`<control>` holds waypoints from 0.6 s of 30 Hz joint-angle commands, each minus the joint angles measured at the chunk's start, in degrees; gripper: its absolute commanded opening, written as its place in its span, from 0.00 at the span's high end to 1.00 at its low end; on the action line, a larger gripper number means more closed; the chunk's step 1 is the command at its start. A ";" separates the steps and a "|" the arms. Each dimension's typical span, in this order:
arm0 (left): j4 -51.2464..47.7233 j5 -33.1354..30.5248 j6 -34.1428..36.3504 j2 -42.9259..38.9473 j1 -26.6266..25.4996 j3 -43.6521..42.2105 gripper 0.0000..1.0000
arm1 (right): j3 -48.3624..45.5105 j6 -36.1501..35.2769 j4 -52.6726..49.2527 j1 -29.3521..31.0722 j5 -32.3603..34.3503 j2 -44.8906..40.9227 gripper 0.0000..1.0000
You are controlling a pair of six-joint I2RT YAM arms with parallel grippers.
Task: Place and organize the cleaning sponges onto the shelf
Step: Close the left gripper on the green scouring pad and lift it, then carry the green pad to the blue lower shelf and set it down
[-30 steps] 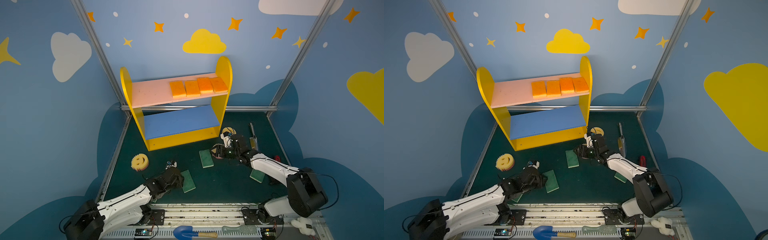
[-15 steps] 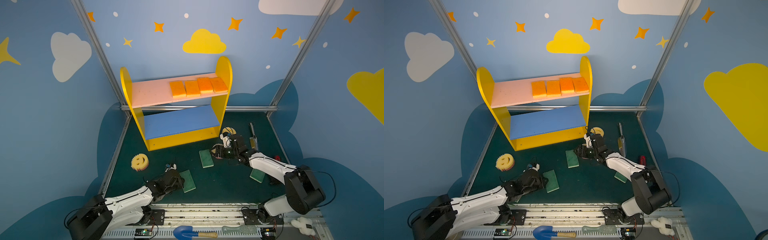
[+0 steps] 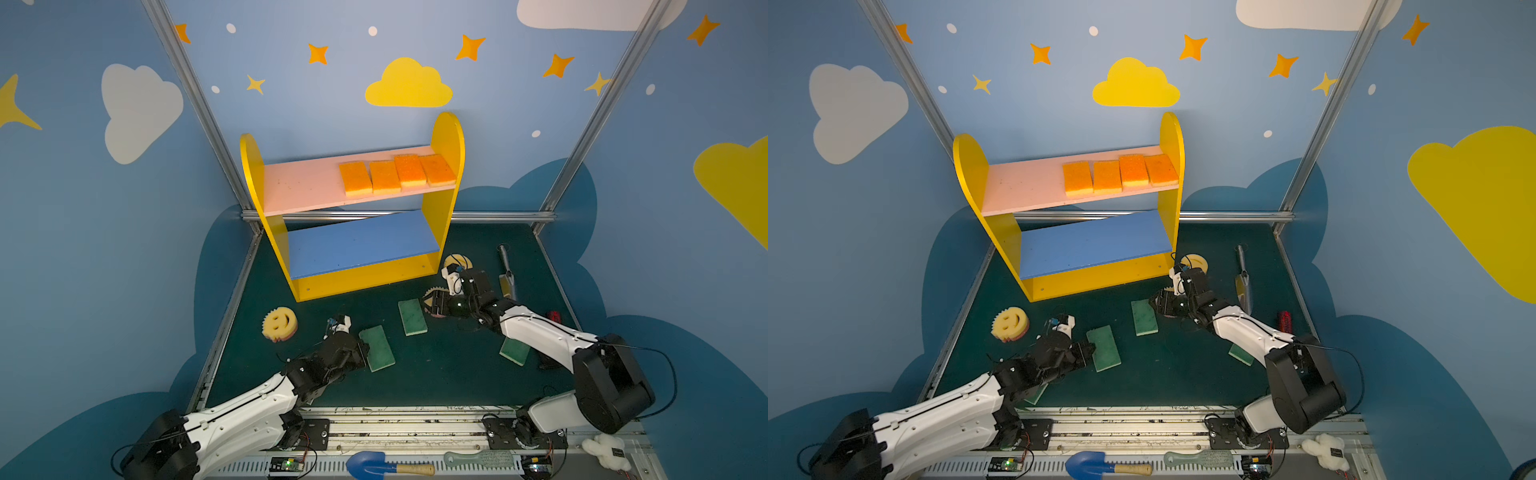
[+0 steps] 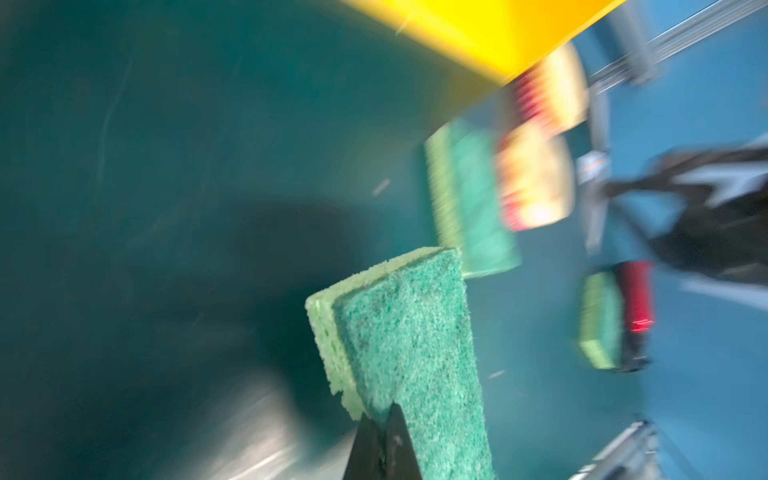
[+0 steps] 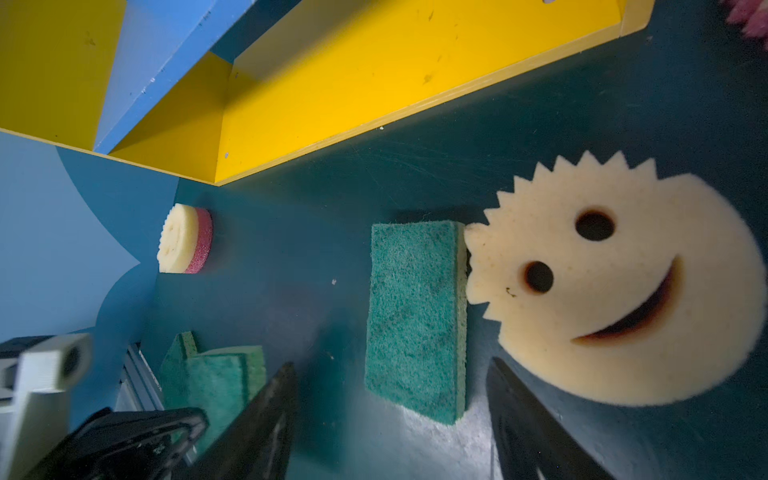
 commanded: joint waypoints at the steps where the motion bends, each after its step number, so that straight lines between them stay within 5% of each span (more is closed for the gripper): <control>1: -1.35 3.91 6.55 0.27 4.75 6.58 0.97 | -0.68 0.70 -0.36 -1.33 0.06 -2.48 0.29; 8: 3.20 17.50 13.08 13.93 14.81 20.73 0.97 | -5.74 3.94 2.27 -4.20 -3.23 -5.25 0.29; 18: 6.97 27.31 15.31 39.12 19.26 42.78 0.97 | -7.76 5.22 3.64 -5.43 -2.03 -8.55 0.29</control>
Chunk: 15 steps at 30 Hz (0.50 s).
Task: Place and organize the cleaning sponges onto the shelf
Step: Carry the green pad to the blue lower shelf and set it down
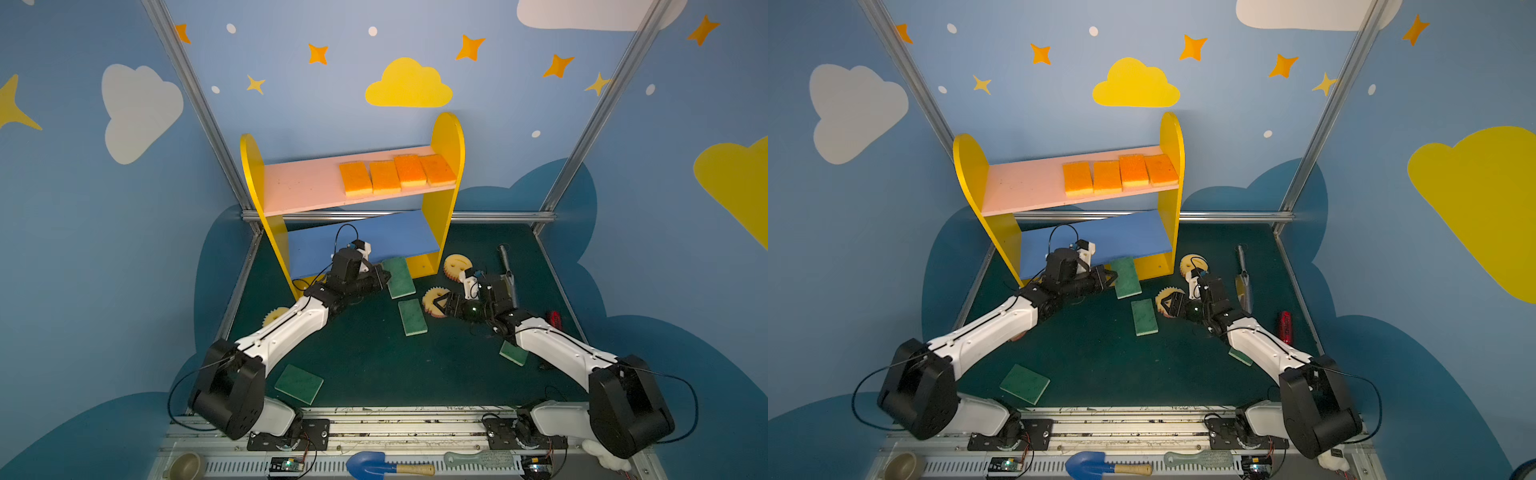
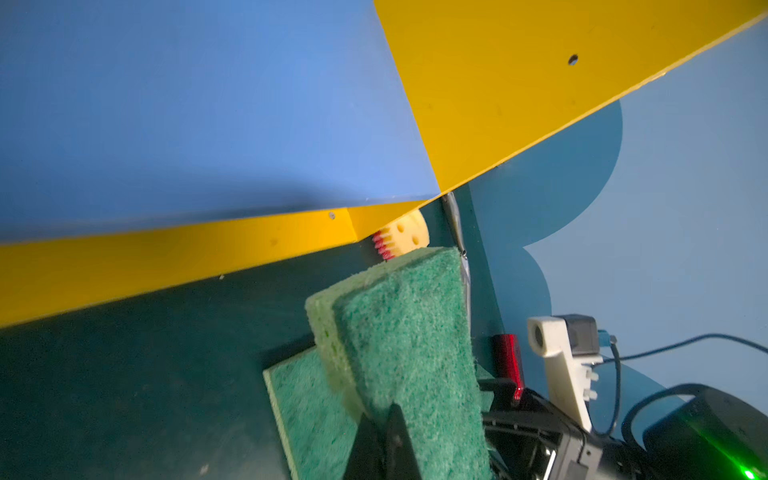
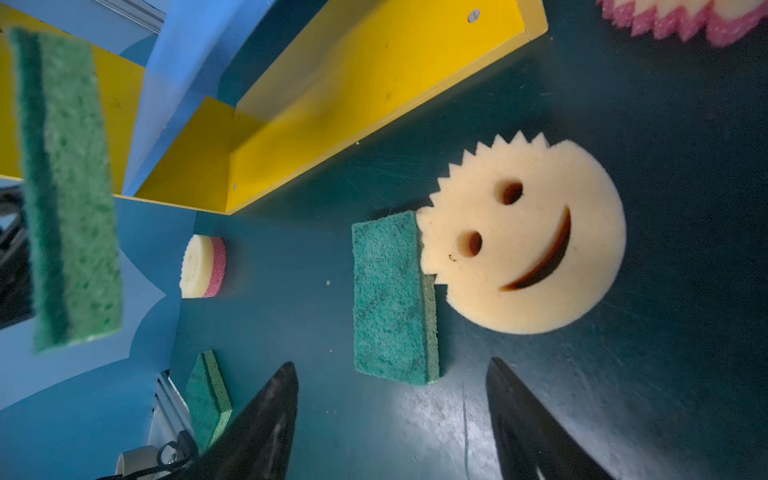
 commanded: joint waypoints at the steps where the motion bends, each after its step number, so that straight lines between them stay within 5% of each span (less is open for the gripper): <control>1: 2.37 4.39 2.41 5.28 1.27 5.67 0.97 | -0.81 0.90 1.61 -0.41 -0.07 -0.81 0.30; 15: -0.79 8.15 1.31 27.58 4.08 30.98 0.97 | -0.90 2.31 2.59 -0.55 -1.23 -0.47 0.29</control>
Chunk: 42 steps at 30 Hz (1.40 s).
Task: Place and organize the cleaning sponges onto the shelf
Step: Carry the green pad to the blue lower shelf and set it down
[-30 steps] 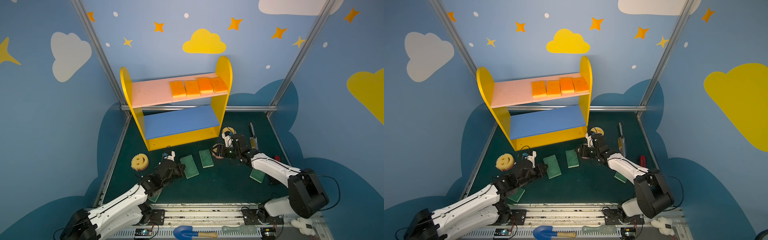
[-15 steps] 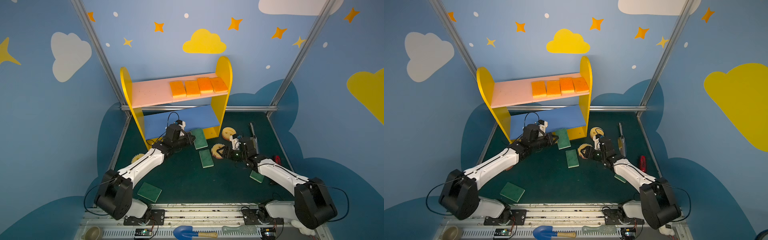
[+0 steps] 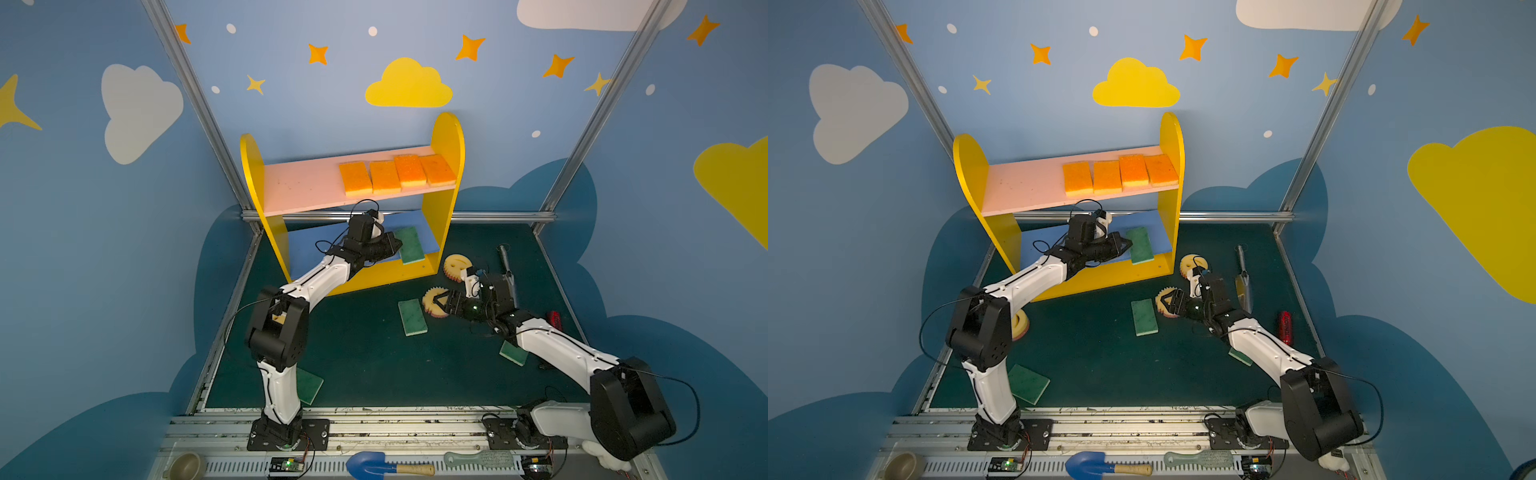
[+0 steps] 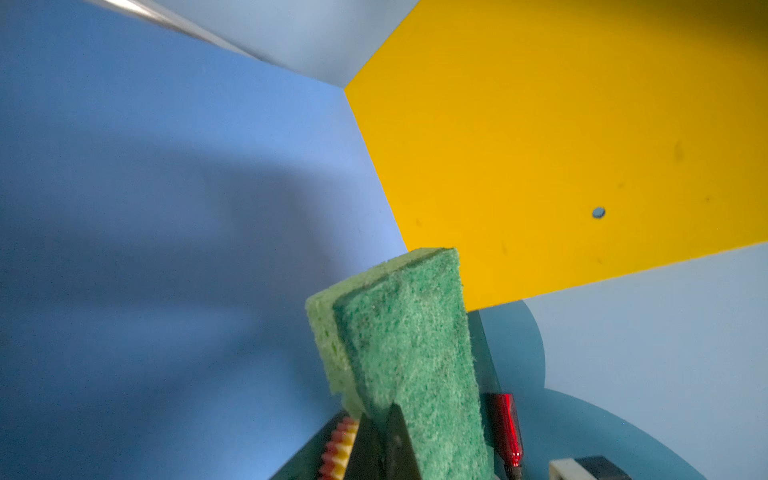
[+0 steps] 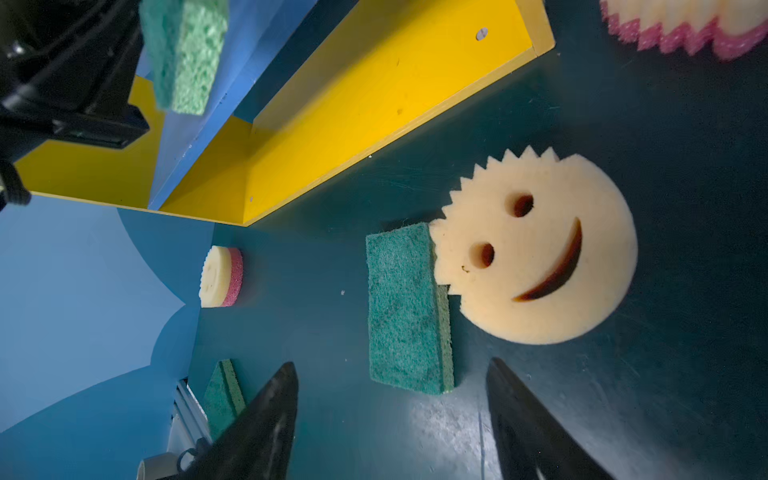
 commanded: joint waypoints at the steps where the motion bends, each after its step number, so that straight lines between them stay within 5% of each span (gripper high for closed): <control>1: -1.05 2.39 -0.45 3.95 0.23 5.17 0.97 | -0.66 0.36 1.04 -0.19 -0.58 -0.44 0.29; 17: -16.22 1.03 2.50 21.89 0.19 34.83 0.97 | -0.66 0.67 1.26 -0.15 -0.91 -0.19 0.29; 29: -15.19 -3.82 -1.86 20.56 -2.22 30.01 0.97 | -0.66 1.50 1.77 -0.18 -1.81 0.11 0.29; 42: -16.50 -5.67 -5.32 22.54 -3.55 34.02 0.97 | -0.64 1.49 1.76 -0.14 -1.70 0.34 0.30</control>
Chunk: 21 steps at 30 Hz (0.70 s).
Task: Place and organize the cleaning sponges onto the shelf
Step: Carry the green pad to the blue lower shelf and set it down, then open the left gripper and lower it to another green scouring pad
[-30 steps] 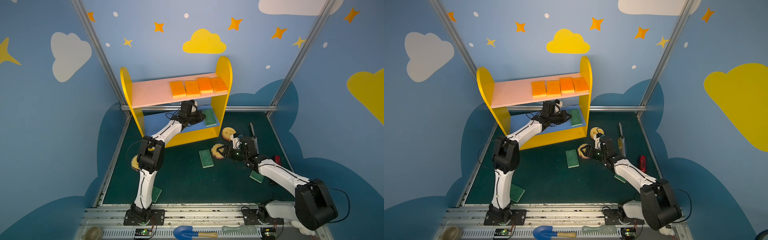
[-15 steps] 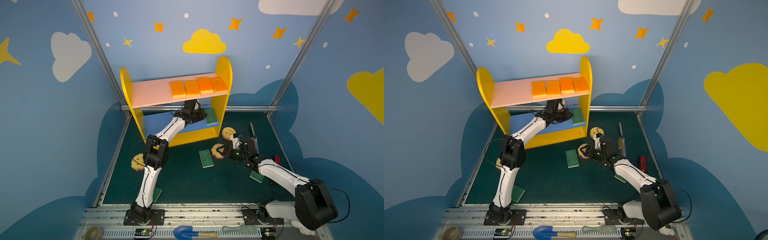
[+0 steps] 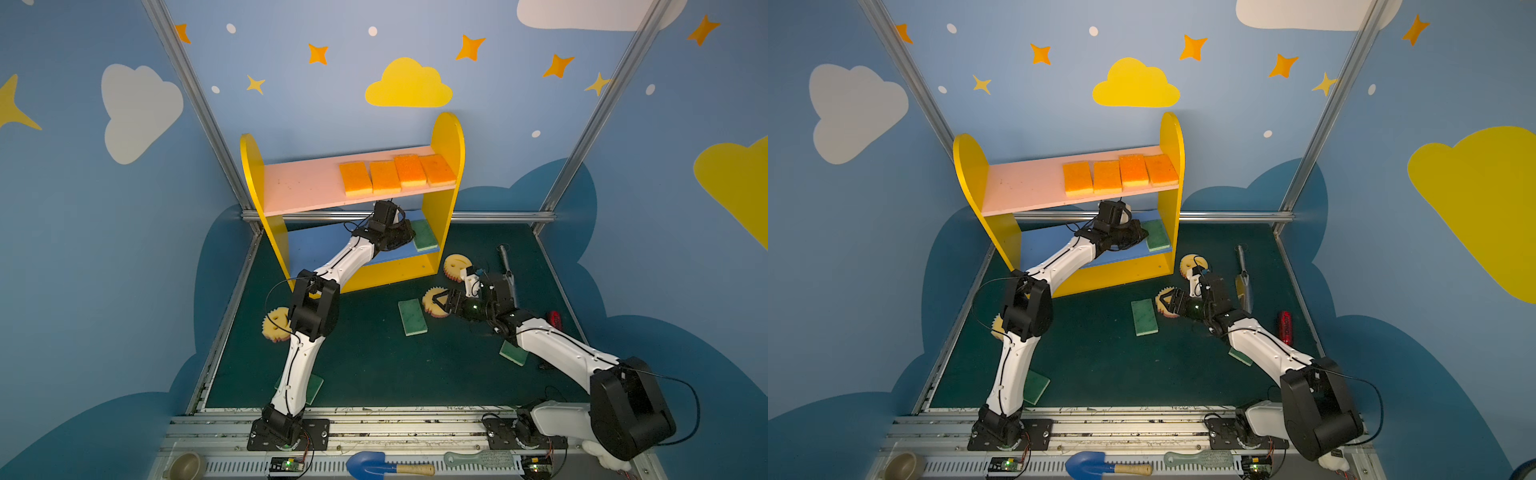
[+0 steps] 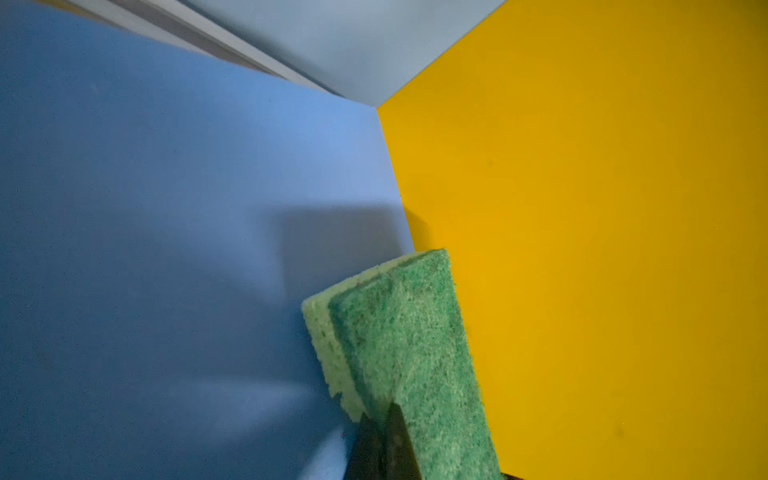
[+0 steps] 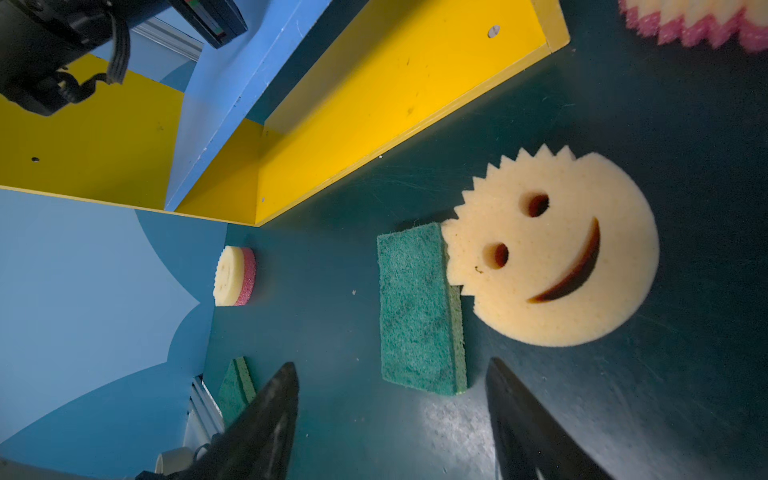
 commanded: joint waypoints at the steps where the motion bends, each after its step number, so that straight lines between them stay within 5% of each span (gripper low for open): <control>1: -1.11 -0.61 -0.88 0.47 -0.94 1.89 0.97 | -0.66 0.20 0.81 -0.21 -0.40 0.51 0.30; 6: -1.66 -0.54 -1.01 0.51 -1.28 2.25 0.88 | -0.65 0.54 1.08 -0.20 -0.89 0.98 0.30; 10: -2.08 -0.57 -0.12 -0.15 -1.17 1.75 0.62 | -0.61 0.52 0.88 -0.15 -0.98 0.52 0.30; 15: -3.69 -0.59 1.54 -1.63 -1.16 1.14 0.41 | -0.66 0.50 0.87 -0.16 -1.04 -0.43 0.30; 19: -2.67 -0.49 2.61 -4.07 -1.30 -1.72 0.00 | -0.66 0.54 0.89 -0.19 -1.02 -0.39 0.30; 21: -1.96 -2.37 3.14 -5.59 -1.35 -3.52 0.00 | -0.66 0.46 0.88 -0.15 -0.90 -0.15 0.30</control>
